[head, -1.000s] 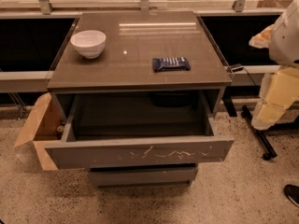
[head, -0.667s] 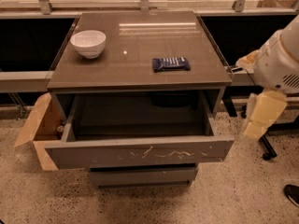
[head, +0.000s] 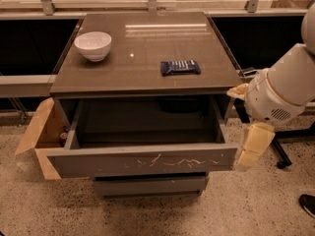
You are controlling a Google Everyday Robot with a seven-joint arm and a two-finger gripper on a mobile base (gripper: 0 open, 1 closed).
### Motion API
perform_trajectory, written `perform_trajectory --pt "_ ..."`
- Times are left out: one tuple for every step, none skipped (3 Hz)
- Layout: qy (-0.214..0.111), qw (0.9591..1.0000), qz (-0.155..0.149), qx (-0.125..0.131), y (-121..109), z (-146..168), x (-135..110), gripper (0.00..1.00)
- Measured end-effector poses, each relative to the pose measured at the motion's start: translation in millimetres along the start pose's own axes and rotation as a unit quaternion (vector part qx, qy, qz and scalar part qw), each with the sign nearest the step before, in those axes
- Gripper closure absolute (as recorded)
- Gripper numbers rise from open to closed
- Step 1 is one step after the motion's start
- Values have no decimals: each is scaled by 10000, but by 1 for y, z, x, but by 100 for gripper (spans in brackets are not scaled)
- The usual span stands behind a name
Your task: Close top drawer
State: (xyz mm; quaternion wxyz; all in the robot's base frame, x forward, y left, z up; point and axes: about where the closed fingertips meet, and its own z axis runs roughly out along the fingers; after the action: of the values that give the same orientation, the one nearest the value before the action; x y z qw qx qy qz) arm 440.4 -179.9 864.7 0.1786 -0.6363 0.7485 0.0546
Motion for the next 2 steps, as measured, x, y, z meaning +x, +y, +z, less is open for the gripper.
perform_trajectory --pt "160 9994 -190 -228 6 43 5 23" --pt "321 9981 -358 -396 12 86 13 46"
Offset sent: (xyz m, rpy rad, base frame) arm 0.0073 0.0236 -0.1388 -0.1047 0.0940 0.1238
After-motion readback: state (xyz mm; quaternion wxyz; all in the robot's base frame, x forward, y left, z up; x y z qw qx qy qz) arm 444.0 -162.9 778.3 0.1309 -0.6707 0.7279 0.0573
